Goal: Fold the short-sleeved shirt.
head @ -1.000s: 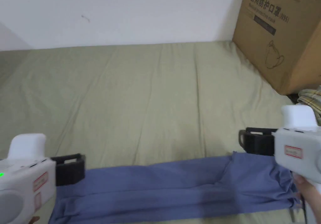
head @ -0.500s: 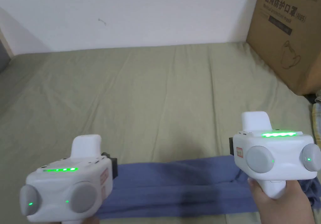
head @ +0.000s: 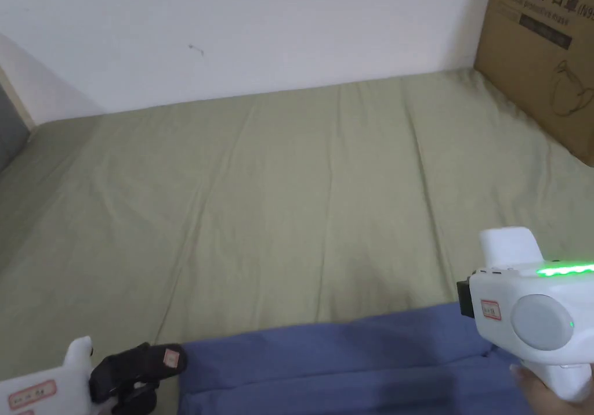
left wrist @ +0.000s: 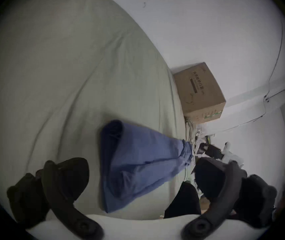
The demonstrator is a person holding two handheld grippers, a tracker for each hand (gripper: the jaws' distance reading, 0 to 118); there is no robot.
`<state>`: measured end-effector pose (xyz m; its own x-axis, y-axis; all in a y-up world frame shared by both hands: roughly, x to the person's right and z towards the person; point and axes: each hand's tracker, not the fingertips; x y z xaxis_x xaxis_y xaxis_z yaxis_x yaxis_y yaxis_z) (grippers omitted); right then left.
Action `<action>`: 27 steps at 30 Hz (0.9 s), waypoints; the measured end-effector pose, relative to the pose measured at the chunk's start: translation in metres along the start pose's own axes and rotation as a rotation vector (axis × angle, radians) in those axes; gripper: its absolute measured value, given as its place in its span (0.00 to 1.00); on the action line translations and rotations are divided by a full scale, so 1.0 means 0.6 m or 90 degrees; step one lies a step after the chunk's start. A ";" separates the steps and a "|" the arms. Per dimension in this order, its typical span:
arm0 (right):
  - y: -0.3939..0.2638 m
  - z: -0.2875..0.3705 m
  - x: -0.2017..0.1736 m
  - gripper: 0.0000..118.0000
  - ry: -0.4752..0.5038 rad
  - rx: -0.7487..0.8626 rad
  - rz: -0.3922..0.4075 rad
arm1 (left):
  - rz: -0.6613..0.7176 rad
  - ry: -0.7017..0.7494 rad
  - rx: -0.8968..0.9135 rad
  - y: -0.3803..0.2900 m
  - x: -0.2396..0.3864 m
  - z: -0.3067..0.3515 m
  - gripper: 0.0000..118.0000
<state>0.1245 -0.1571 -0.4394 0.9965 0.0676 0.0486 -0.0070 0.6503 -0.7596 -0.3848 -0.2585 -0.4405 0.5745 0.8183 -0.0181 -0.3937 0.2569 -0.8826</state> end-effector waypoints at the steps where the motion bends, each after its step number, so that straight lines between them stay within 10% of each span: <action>1: 0.001 -0.003 -0.001 0.00 0.000 -0.007 -0.003 | 0.034 -0.048 0.000 -0.004 -0.011 -0.010 1.00; 11: 0.002 -0.011 0.005 0.00 0.023 -0.034 -0.002 | 0.078 -0.197 -0.024 -0.005 -0.073 -0.108 0.94; 13: 0.001 -0.009 0.007 0.01 0.026 -0.036 -0.006 | 0.077 -0.144 0.005 0.002 -0.072 -0.106 0.49; 14: 0.001 -0.009 0.008 0.01 0.030 -0.036 -0.010 | 0.064 -0.021 0.000 0.002 -0.070 -0.116 0.03; 15: 0.001 -0.009 0.008 0.01 0.032 -0.036 -0.012 | 0.028 0.132 -0.021 -0.008 -0.068 -0.121 0.03; 17: 0.000 -0.008 0.005 0.01 0.039 -0.037 -0.016 | 0.032 -0.008 0.028 -0.015 -0.053 -0.112 0.03; 27: 0.005 0.015 -0.003 0.01 0.073 -0.021 -0.001 | -0.190 0.328 0.089 -0.019 0.069 0.006 0.03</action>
<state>0.1221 -0.1485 -0.4363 0.9995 -0.0218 -0.0235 -0.0047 0.6249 -0.7807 -0.3594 -0.2258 -0.4294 0.9340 0.3556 -0.0348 -0.2322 0.5303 -0.8154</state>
